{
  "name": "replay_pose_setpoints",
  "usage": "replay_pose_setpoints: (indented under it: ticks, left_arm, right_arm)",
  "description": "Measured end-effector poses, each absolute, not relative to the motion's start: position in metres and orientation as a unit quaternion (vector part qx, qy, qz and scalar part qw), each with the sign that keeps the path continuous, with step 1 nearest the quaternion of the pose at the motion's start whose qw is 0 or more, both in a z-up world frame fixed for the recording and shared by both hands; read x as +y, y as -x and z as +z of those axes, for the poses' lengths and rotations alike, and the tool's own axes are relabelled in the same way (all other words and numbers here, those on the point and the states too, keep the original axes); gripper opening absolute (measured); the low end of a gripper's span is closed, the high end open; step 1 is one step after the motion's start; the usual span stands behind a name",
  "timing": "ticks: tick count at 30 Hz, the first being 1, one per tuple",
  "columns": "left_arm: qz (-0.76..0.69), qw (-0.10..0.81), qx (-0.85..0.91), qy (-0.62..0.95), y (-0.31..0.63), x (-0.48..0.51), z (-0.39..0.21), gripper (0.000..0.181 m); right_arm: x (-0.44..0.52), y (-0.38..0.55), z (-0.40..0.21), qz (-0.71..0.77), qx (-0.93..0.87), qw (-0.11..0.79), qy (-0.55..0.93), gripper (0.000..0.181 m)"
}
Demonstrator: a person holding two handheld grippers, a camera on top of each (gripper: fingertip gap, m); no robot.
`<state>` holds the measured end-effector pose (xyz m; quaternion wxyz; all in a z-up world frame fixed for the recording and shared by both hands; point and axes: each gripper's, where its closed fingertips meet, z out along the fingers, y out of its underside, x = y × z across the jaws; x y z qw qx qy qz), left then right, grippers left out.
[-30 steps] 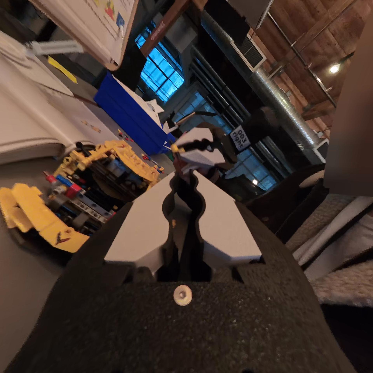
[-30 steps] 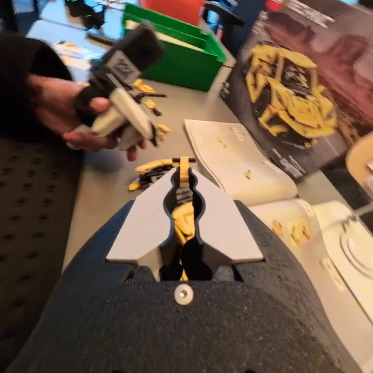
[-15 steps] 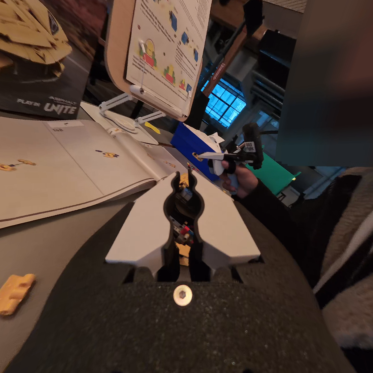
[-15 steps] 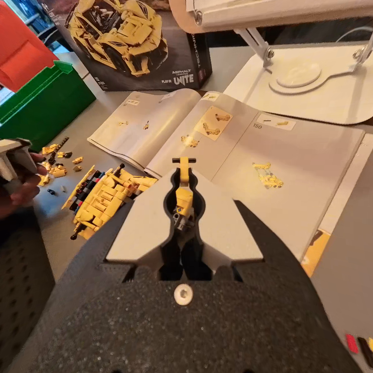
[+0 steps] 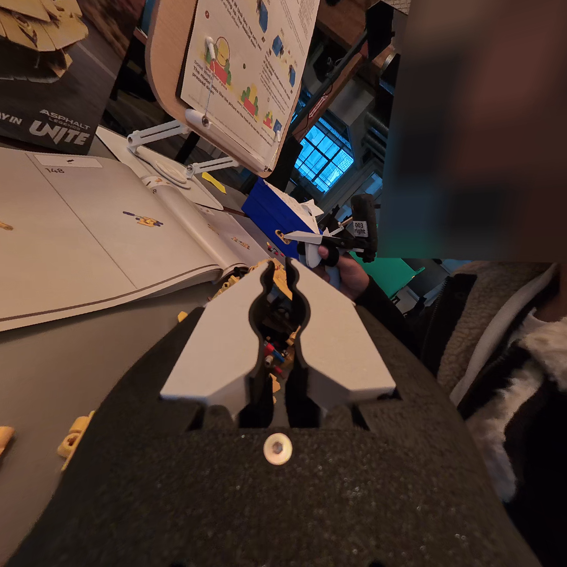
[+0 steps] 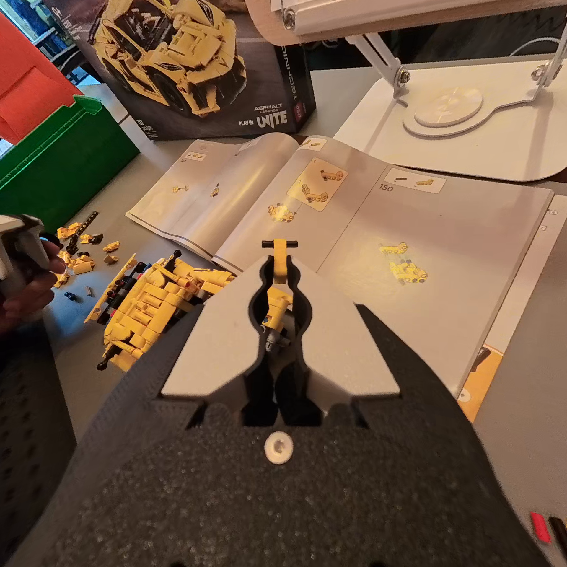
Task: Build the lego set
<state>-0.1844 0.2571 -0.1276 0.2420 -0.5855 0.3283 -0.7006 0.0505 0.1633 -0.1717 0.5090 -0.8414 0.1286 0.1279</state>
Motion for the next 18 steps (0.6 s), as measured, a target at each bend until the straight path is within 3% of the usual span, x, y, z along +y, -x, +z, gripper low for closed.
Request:
replay_pose_setpoints:
  ticks: [11, 18]
  left_arm:
    - [-0.665, 0.243, 0.382, 0.594, 0.180, 0.243, -0.141, 0.004]
    - [-0.643, 0.272, 0.450, 0.557, 0.175, 0.214, -0.139, 0.004]
  right_arm:
    - [0.167, -0.034, -0.152, 0.134, 0.081, 0.540, 0.827, 0.007]
    - [0.169, 0.051, -0.108, 0.020, -0.168, 0.589, 0.791, 0.007]
